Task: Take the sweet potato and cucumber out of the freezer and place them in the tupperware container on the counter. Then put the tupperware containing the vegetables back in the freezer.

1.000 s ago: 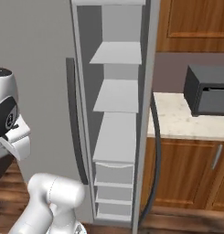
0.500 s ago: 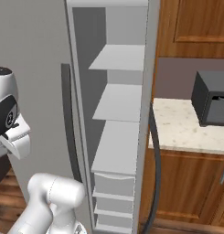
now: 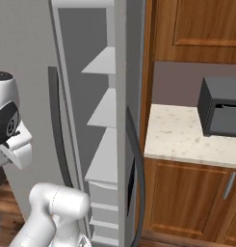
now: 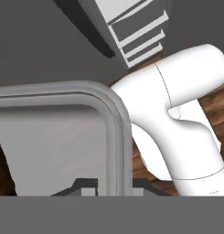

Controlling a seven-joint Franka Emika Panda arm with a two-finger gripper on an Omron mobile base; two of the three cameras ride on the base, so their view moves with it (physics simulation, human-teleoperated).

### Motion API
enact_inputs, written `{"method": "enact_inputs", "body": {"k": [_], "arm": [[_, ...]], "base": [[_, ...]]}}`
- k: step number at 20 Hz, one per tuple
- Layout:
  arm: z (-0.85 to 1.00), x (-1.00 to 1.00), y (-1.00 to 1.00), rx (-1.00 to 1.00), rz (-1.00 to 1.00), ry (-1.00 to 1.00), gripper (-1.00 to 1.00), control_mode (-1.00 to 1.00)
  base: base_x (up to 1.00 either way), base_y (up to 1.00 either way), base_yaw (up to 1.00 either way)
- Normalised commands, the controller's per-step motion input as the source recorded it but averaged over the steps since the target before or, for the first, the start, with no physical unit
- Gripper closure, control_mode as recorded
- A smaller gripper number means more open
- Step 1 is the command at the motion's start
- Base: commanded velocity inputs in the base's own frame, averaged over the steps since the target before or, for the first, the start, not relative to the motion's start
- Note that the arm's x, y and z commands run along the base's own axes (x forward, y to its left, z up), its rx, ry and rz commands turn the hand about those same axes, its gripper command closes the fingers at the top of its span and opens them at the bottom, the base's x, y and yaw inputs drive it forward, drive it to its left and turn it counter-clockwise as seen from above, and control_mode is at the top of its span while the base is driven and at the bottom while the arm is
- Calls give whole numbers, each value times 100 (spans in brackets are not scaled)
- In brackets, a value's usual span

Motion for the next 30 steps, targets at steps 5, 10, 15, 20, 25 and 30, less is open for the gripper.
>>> {"method": "enact_inputs", "body": {"k": [5,10,15,20,25,30], "arm": [[0,0,0,0,0,0,100,100],[24,-1,-22,0,-9,-1,100,-100],[49,-15,-49,3,-19,-6,100,-100],[52,-11,-37,0,-33,-5,100,-100],[27,0,-32,0,-39,0,100,-100],[13,11,-33,0,-33,0,100,-100]], "base": [[23,-14,2],[2,0,0],[0,0,0],[0,0,0],[0,0,0],[0,0,0]]}}
